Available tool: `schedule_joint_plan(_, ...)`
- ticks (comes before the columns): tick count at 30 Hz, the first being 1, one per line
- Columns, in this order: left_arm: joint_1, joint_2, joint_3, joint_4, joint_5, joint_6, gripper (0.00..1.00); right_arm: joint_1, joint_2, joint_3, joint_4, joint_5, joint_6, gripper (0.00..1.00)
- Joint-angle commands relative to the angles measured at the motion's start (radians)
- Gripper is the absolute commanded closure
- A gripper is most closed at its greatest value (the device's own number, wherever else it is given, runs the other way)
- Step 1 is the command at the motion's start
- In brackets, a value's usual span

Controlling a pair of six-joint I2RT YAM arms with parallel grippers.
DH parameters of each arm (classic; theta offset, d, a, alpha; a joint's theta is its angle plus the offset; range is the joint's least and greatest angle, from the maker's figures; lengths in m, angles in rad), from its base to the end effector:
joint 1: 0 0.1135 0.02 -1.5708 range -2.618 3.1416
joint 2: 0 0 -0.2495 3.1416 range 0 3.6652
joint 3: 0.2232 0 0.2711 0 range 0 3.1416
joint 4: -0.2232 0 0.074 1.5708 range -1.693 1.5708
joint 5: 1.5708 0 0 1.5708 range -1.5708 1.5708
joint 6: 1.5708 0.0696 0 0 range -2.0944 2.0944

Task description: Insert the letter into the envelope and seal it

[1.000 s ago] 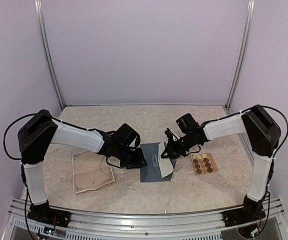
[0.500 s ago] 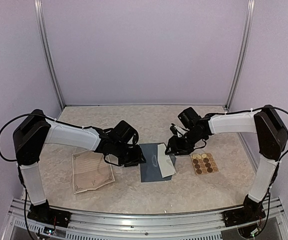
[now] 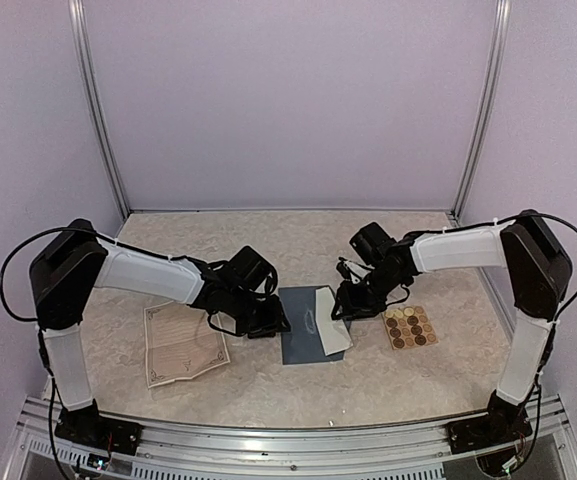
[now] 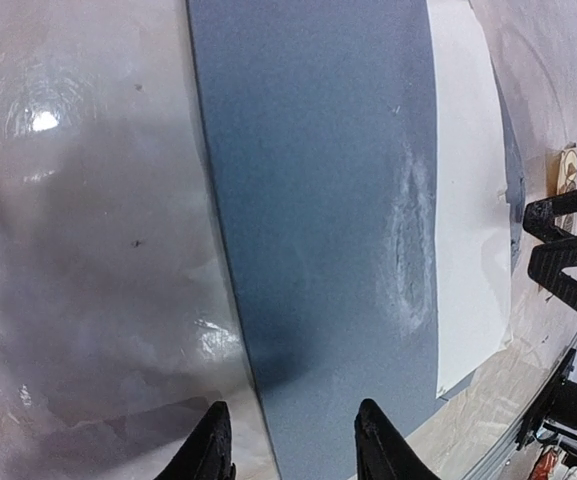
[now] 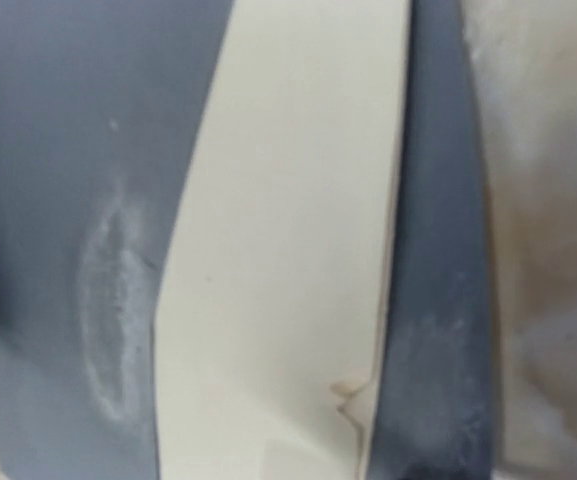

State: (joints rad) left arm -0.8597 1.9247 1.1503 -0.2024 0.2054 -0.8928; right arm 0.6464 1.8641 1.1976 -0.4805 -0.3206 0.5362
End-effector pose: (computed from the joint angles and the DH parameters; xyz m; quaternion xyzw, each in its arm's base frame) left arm 0.2614 -0.3252 0.0878 0.0143 0.9515 -0.2864 0.1110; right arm 0.3018 0.2552 0.1084 -0.0867 0.9618 0.2453 0.0854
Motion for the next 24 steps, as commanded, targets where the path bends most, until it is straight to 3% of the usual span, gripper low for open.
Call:
schedule_joint_plan(1, 0.004, 0.031, -0.011, 0.017, 0.017, 0.006, 0.63, 0.014, 0.044, 0.021, -0.030, 0.016, 0.005, 0.60)
schedule_joint_plan(13, 0.000, 0.064, -0.016, 0.029, 0.037, 0.009, 0.74, 0.037, 0.089, 0.045, -0.041, 0.000, 0.004, 0.66)
schedule_joint_plan(24, -0.014, 0.069, -0.011, 0.032, 0.040, 0.006, 0.75, 0.079, 0.129, 0.097, -0.060, -0.009, 0.011, 0.72)
